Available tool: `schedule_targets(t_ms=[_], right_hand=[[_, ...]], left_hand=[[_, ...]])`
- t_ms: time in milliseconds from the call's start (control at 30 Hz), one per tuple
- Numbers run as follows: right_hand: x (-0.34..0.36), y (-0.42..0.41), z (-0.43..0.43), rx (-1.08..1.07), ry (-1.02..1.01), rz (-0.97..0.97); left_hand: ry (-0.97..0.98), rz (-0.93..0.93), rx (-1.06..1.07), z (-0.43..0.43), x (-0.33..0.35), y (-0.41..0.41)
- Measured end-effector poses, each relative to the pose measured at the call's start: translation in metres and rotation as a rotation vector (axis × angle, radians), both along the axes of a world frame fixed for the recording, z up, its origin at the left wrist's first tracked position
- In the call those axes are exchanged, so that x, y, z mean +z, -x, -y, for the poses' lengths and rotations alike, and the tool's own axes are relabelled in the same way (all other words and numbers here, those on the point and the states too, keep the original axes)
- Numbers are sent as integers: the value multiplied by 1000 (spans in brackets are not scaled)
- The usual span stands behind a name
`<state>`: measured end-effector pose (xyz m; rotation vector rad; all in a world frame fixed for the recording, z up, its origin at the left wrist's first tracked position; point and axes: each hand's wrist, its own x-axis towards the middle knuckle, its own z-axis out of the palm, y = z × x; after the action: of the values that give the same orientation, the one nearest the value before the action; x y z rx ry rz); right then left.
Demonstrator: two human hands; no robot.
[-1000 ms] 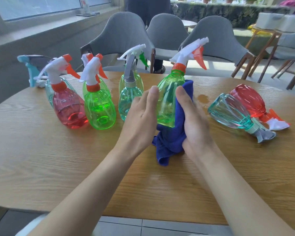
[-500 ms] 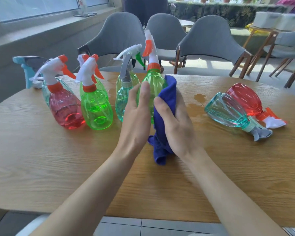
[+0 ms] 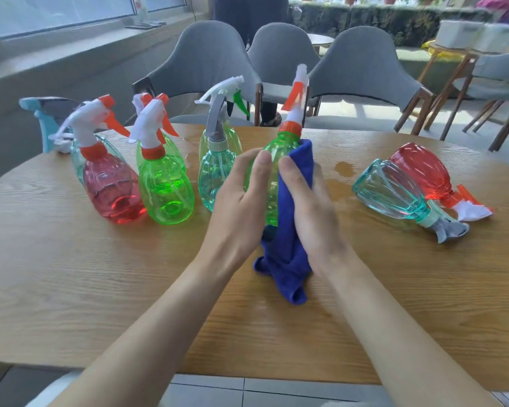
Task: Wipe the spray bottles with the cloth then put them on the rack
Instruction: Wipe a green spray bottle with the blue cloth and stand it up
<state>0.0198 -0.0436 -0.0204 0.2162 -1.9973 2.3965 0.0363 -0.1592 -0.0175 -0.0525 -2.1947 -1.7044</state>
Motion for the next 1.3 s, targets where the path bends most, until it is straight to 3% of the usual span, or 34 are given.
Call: schedule_targets(t_ms=[100,233,400,733,867,1000,1067,1167,1233,1300], right_hand=[[2,-2,1,7,-63,-15],[17,5,-18,3,112,142],[8,0,-8,-141,-125,-18],[-13,-11,14,-145,-214,-381],[-6,4,1,-60,-62,-200],[0,6,-8,117,305,67],[0,6,-9,135,376,128],[-2,-1,3,74,170,7],[-11,-9,14,-15,-96,-120],[-17,-16,21,-3,-189,-157]], left_hand=[[101,-60,-19,7,0,-1],[361,-109,-124,6,-5,-6],[463,-134,-16,-8,-7,-6],[84,-88,69,-8,-5,1],[-97,-16,20,-6,-1,3],[-180,58,-55,-10,4,-1],[-196,45,-62,-11,2,-1],[-291,22,17,-9,3,7],[-267,-25,90,-6,7,10],[-208,-42,143,-5,13,9]])
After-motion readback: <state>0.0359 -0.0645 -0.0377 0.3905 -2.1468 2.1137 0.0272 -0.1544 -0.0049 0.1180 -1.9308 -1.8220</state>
